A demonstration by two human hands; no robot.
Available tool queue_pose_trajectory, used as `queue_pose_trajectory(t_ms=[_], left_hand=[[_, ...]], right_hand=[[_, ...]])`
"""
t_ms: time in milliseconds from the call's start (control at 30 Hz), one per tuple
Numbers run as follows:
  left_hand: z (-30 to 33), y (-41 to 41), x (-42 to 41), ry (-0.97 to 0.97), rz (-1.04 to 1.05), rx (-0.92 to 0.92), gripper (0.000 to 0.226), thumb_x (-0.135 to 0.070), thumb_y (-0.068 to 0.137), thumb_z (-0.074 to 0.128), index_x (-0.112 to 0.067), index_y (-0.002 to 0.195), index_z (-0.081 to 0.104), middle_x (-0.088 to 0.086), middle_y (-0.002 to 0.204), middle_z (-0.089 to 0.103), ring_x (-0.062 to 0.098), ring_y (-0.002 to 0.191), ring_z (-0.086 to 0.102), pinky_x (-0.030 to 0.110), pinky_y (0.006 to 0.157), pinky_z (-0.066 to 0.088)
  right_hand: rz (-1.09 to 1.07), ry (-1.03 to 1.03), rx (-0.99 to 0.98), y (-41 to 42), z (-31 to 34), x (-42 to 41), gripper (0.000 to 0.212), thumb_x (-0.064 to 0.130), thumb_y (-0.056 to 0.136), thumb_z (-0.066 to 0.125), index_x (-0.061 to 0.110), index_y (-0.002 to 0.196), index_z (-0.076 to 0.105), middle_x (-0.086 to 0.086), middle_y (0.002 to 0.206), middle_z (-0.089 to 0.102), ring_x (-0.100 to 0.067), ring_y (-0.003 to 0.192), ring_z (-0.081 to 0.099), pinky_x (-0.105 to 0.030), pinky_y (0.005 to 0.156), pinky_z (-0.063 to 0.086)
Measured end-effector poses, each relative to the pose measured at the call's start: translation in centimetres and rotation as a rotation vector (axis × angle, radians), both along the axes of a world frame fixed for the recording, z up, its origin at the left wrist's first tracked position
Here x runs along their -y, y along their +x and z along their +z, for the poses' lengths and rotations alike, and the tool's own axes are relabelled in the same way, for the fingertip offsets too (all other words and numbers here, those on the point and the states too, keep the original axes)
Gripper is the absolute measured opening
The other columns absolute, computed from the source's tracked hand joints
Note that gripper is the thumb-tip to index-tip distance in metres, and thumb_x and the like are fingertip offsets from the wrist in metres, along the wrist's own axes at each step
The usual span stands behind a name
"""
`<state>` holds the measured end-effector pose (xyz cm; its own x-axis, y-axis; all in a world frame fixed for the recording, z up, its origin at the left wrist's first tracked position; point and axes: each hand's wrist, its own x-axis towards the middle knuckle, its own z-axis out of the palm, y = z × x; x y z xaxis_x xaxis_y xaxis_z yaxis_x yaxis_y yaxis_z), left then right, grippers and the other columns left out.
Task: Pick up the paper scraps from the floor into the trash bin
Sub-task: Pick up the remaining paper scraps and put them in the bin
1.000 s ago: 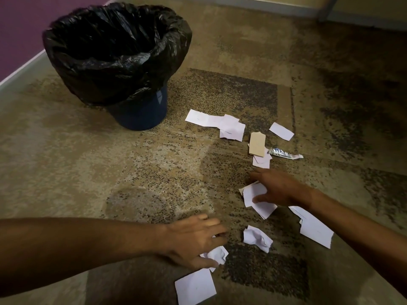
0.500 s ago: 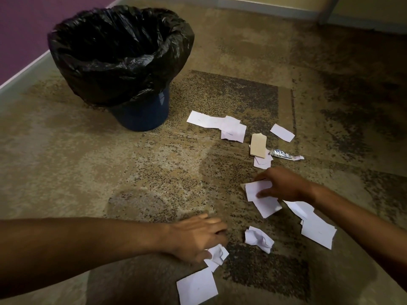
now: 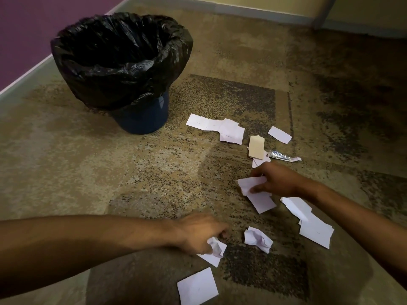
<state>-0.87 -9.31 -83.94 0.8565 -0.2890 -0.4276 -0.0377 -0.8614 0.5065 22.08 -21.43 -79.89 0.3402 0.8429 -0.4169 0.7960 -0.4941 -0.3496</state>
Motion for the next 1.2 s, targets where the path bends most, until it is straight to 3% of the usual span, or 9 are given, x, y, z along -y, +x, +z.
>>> queue_pose_trajectory(t_ms=[167, 267, 333, 533, 600, 733, 800, 900, 1200], left_hand=[[1.5, 0.8, -1.7, -0.059, 0.171, 0.073, 0.028, -0.029, 0.084, 0.071, -0.018, 0.110, 0.069, -0.001, 0.099, 0.069, 0.010, 0.080, 0.054, 0.021, 0.067, 0.038], [2.9, 1.5, -2.9, -0.081, 0.276, 0.094, 0.026, -0.035, 0.087, 0.067, -0.020, 0.109, 0.069, -0.007, 0.101, 0.068, 0.005, 0.080, 0.056, 0.022, 0.070, 0.046], [4.1, 2.1, -4.0, -0.078, 0.380, 0.090, 0.024, -0.031, 0.088, 0.066, -0.019, 0.109, 0.067, -0.007, 0.104, 0.065, 0.008, 0.087, 0.058, 0.024, 0.078, 0.052], [8.3, 3.2, -9.4, -0.094, 0.597, 0.366, 0.017, -0.025, 0.084, 0.072, -0.017, 0.099, 0.072, -0.004, 0.097, 0.069, 0.013, 0.085, 0.062, 0.024, 0.072, 0.050], [10.3, 3.2, -11.2, -0.067, 0.671, 0.488, 0.018, -0.025, 0.080, 0.077, -0.015, 0.095, 0.074, -0.002, 0.090, 0.071, 0.016, 0.082, 0.063, 0.033, 0.070, 0.053], [15.0, 3.1, -13.7, -0.005, 0.777, 0.693, 0.022, -0.026, 0.080, 0.076, -0.014, 0.098, 0.073, -0.003, 0.092, 0.068, 0.014, 0.085, 0.062, 0.033, 0.075, 0.053], [17.4, 3.0, -14.9, 0.019, 0.840, 0.800, 0.023, -0.024, 0.081, 0.076, -0.012, 0.100, 0.072, -0.002, 0.094, 0.067, 0.013, 0.086, 0.061, 0.027, 0.075, 0.049], [20.7, 2.4, -16.4, 0.057, 0.910, 0.939, 0.023, -0.022, 0.082, 0.075, -0.011, 0.103, 0.073, -0.003, 0.096, 0.067, 0.012, 0.086, 0.060, 0.021, 0.071, 0.044], [24.5, -0.6, -20.8, 0.117, 1.080, 1.128, 0.019, -0.030, 0.082, 0.074, -0.013, 0.089, 0.077, 0.002, 0.077, 0.071, 0.020, 0.071, 0.065, 0.040, 0.065, 0.054]], right_hand=[[-0.024, 0.045, -0.022, -0.2, 1.0, -0.6, 0.030, 0.041, 0.078, 0.078, 0.019, 0.098, 0.075, 0.010, 0.088, 0.070, -0.011, 0.077, 0.061, -0.029, 0.063, 0.046], [-0.008, 0.097, 0.022, -0.4, 2.3, -1.4, 0.016, 0.042, 0.077, 0.079, 0.028, 0.081, 0.072, 0.015, 0.068, 0.059, -0.004, 0.063, 0.052, -0.022, 0.055, 0.034], [0.012, 0.143, 0.054, -0.8, 3.7, -2.0, 0.021, 0.041, 0.078, 0.078, 0.033, 0.069, 0.061, 0.018, 0.059, 0.050, -0.001, 0.059, 0.048, -0.019, 0.051, 0.028], [0.027, 0.282, 0.171, -1.0, 7.3, -4.2, 0.022, 0.044, 0.080, 0.076, 0.023, 0.085, 0.074, 0.011, 0.071, 0.063, -0.001, 0.062, 0.053, -0.034, 0.056, 0.044], [0.017, 0.324, 0.194, -1.3, 8.9, -5.1, 0.021, 0.042, 0.081, 0.075, 0.023, 0.090, 0.074, 0.008, 0.081, 0.070, -0.006, 0.065, 0.057, -0.038, 0.063, 0.052], [0.020, 0.443, 0.196, -2.0, 12.7, -7.0, 0.016, 0.034, 0.086, 0.072, 0.023, 0.097, 0.073, 0.007, 0.103, 0.074, 0.008, 0.066, 0.059, -0.031, 0.073, 0.054], [0.021, 0.497, 0.225, -2.4, 14.8, -8.1, 0.017, 0.030, 0.088, 0.071, 0.019, 0.101, 0.072, 0.005, 0.099, 0.073, 0.009, 0.066, 0.057, -0.032, 0.075, 0.054], [0.017, 0.568, 0.287, -3.1, 17.8, -9.6, 0.022, 0.025, 0.089, 0.070, 0.015, 0.108, 0.071, -0.003, 0.103, 0.074, -0.007, 0.073, 0.062, -0.028, 0.073, 0.051], [0.042, 0.813, 0.358, -4.7, 23.4, -14.7, 0.016, 0.024, 0.089, 0.069, 0.013, 0.099, 0.075, -0.001, 0.088, 0.074, -0.006, 0.069, 0.064, -0.029, 0.072, 0.056]])
